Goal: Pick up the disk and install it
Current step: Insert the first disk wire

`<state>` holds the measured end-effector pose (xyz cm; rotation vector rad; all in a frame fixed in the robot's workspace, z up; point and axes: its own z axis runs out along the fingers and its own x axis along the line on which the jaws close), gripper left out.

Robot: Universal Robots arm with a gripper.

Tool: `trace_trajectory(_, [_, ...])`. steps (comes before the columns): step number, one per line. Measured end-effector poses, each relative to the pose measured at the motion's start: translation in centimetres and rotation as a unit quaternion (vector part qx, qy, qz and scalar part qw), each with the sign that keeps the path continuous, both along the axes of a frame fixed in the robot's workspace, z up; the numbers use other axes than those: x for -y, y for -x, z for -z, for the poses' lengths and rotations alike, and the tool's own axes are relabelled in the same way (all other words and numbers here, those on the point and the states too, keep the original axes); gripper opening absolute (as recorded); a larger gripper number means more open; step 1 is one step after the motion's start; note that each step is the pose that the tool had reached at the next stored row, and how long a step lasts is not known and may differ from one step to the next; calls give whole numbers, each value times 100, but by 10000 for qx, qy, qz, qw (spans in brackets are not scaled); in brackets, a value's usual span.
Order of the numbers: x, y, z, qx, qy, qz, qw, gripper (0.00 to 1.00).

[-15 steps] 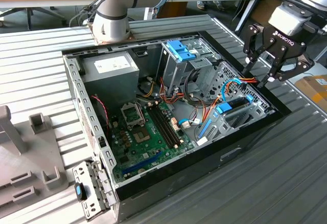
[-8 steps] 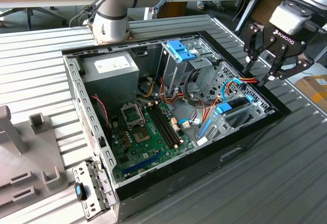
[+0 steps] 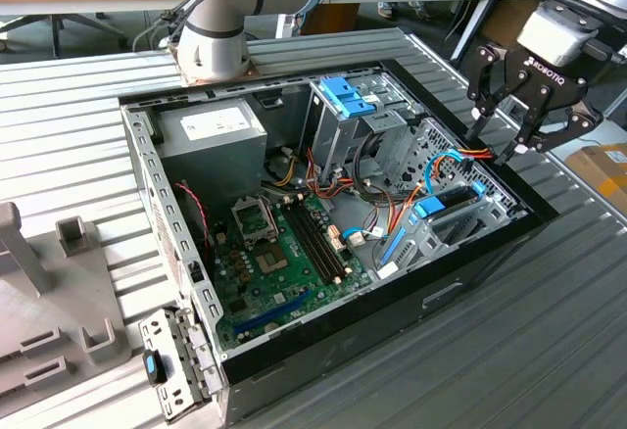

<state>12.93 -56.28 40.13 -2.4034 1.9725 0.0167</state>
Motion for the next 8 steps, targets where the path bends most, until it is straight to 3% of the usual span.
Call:
trace_trajectory(6, [-14,-37,0,0,0,-44,10000,50])
trace_trajectory(8, [-33,-90,0,0,0,-138,9999,50])
